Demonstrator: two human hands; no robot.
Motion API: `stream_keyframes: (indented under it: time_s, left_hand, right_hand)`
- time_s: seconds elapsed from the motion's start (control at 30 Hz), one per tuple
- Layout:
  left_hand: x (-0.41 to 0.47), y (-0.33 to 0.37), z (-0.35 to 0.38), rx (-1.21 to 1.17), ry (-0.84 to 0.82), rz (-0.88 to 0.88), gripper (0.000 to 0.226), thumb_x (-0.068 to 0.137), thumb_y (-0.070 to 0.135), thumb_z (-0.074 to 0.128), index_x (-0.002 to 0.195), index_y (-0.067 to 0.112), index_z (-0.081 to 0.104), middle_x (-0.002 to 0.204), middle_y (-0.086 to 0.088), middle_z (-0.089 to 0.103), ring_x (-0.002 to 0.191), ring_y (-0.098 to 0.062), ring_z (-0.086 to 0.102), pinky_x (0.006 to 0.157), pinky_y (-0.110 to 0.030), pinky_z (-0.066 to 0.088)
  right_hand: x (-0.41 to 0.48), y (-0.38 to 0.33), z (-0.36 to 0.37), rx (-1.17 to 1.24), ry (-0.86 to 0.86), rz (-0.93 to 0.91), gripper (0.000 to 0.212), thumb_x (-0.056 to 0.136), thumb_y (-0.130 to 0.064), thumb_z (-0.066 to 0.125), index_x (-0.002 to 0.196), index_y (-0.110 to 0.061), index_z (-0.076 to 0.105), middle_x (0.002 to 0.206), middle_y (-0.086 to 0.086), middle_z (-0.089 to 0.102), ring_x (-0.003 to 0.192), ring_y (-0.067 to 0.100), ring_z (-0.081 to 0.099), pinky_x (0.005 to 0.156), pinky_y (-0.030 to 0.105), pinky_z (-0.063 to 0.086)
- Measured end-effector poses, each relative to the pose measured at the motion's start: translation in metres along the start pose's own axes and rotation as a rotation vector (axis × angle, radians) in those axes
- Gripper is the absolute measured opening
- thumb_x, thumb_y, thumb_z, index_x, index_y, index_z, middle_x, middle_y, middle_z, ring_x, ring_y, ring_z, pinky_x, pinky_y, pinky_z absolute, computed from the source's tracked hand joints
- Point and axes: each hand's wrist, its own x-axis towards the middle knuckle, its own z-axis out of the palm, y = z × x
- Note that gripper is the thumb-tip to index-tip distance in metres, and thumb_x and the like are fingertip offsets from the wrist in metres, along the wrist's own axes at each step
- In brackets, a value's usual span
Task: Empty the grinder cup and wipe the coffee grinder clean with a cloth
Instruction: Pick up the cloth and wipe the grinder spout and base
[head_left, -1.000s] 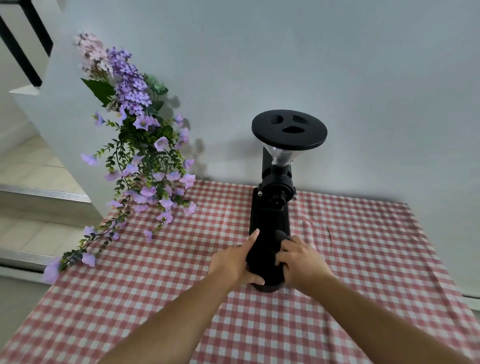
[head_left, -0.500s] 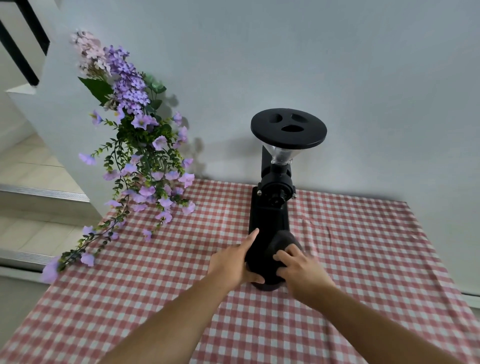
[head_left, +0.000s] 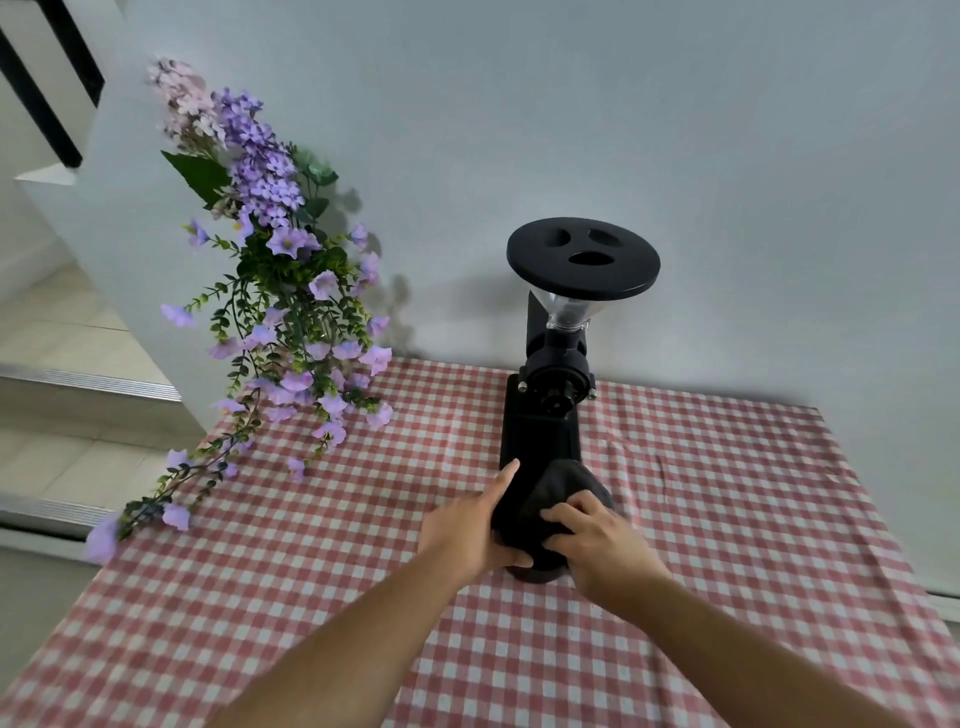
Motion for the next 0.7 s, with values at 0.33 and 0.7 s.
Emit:
stream_keyframes:
  time_s: [0.33,0.7]
  left_hand:
    - [0.0,-0.002,0.004,-0.036,-0.001,0.004,0.109,0.075,0.06,0.071,0.148,0.047,-0.008,0.12,0.008,0.063,0.102,-0.018,0.063,0.077,-0.034,0.054]
    - [-0.004,0.001,0.0,-0.011,0.017,0.023,0.109,0.075,0.063,0.068,0.145,0.052,-0.014,0.094,0.009,0.062,0.081,-0.012,0.062,0.073,-0.034,0.055]
  right_hand:
    - [0.026,0.001,-0.019,0.132,0.065,0.1,0.039,0.091,-0.013,0.048,0.128,-0.023,0.055,0.138,-0.002,0.046,0.124,0.024,0.038,0.099,0.037,0.044]
    - [-0.022,0.005,0.006,0.144,0.174,0.173,0.013,0.078,-0.014,0.065,0.084,-0.021,0.073,0.091,-0.006,0.062,0.084,0.016,0.056,0.059,0.017,0.047]
